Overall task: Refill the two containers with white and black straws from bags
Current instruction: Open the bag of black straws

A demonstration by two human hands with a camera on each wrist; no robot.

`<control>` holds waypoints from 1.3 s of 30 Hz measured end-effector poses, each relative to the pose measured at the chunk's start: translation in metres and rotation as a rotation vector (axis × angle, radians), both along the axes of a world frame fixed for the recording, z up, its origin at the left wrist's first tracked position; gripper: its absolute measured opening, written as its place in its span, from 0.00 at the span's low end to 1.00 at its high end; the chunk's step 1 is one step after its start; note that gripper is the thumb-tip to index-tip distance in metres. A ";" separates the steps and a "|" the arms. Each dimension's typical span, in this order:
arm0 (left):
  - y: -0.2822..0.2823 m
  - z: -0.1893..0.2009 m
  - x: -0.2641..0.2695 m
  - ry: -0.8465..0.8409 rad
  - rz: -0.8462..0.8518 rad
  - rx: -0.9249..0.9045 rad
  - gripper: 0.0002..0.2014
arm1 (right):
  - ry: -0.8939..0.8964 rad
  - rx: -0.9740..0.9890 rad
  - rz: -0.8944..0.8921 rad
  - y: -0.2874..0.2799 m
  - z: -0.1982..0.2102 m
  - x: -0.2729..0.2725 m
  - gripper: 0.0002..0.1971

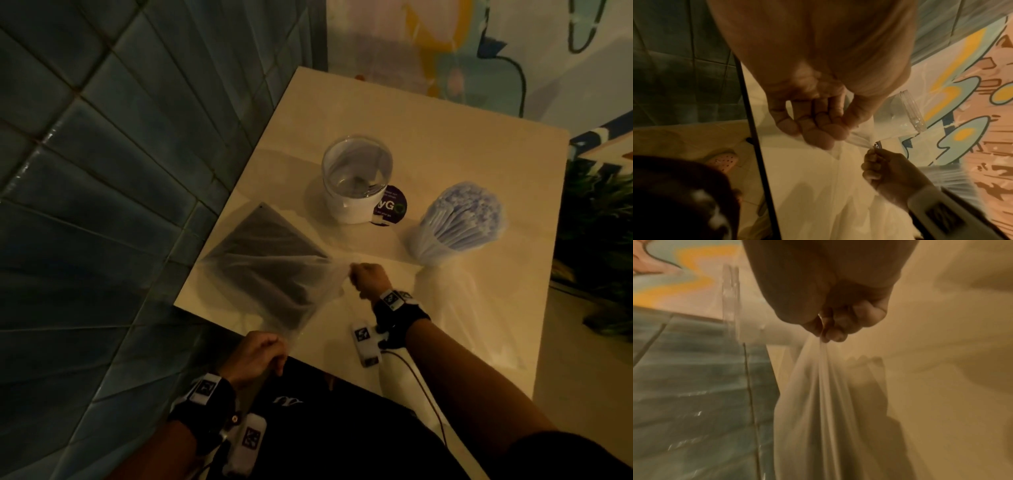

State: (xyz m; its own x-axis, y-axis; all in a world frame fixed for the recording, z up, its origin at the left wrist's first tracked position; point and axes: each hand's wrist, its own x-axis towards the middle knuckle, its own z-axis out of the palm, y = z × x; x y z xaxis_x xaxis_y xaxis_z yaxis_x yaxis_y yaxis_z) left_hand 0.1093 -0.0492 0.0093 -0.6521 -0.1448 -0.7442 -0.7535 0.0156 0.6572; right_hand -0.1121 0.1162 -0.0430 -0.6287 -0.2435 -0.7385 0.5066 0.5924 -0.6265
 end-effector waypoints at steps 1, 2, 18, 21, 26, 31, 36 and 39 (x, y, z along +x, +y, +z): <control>0.000 0.000 0.002 -0.004 0.000 0.004 0.21 | 0.013 0.013 -0.022 0.000 -0.002 -0.006 0.22; 0.001 0.001 0.002 -0.007 0.003 0.015 0.20 | 0.022 0.027 -0.036 -0.002 -0.005 -0.010 0.22; -0.015 0.028 -0.064 0.319 -0.397 -0.457 0.16 | -0.089 -0.249 -0.165 -0.008 0.047 0.051 0.17; -0.008 0.045 -0.096 0.313 -0.480 -0.453 0.18 | -0.053 -0.304 -0.224 -0.020 0.064 0.050 0.12; -0.011 0.041 -0.119 0.356 -0.497 -0.468 0.13 | 0.014 -0.410 -0.267 -0.033 0.074 0.049 0.17; -0.029 0.037 -0.121 0.432 -0.456 -0.294 0.12 | -0.008 -0.484 -0.304 -0.038 0.079 0.052 0.11; -0.044 0.031 -0.122 0.459 -0.364 -0.147 0.13 | 0.000 -0.525 -0.286 -0.040 0.085 0.056 0.10; -0.049 0.030 -0.123 0.480 -0.353 -0.121 0.10 | 0.034 -0.497 -0.268 -0.044 0.091 0.053 0.09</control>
